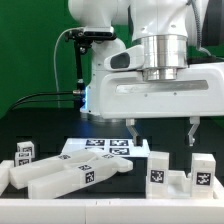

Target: Assemble chair

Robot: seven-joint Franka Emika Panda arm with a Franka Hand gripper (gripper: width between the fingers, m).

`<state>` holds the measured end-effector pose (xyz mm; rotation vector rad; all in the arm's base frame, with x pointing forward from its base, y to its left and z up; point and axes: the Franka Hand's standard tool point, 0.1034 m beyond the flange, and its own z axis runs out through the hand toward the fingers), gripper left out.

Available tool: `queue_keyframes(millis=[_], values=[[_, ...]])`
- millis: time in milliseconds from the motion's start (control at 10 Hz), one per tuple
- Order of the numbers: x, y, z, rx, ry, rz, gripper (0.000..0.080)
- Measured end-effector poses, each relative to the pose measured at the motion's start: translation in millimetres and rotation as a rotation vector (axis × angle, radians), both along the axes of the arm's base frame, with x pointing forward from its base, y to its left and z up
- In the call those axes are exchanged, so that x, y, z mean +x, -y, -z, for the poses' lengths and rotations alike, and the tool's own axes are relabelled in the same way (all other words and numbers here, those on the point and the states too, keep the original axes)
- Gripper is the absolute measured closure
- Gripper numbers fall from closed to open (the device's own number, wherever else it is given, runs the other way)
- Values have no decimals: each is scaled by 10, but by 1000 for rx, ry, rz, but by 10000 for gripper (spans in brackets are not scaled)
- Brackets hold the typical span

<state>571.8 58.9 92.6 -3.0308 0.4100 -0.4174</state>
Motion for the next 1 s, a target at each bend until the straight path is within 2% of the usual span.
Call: queue_keyframes(millis=[200, 400, 500, 700, 800, 900, 1000], values=[[-102, 87, 121, -67, 92, -18, 151], [-79, 188, 162, -148, 254, -20, 151], [-66, 217, 203, -162, 284, -17, 151], [-82, 226, 456, -172, 267, -19, 151], [-64, 211, 588, -164, 230, -21, 151], [3, 182, 652, -159, 220, -23, 151], [-16, 149, 734, -161, 213, -30, 151]])
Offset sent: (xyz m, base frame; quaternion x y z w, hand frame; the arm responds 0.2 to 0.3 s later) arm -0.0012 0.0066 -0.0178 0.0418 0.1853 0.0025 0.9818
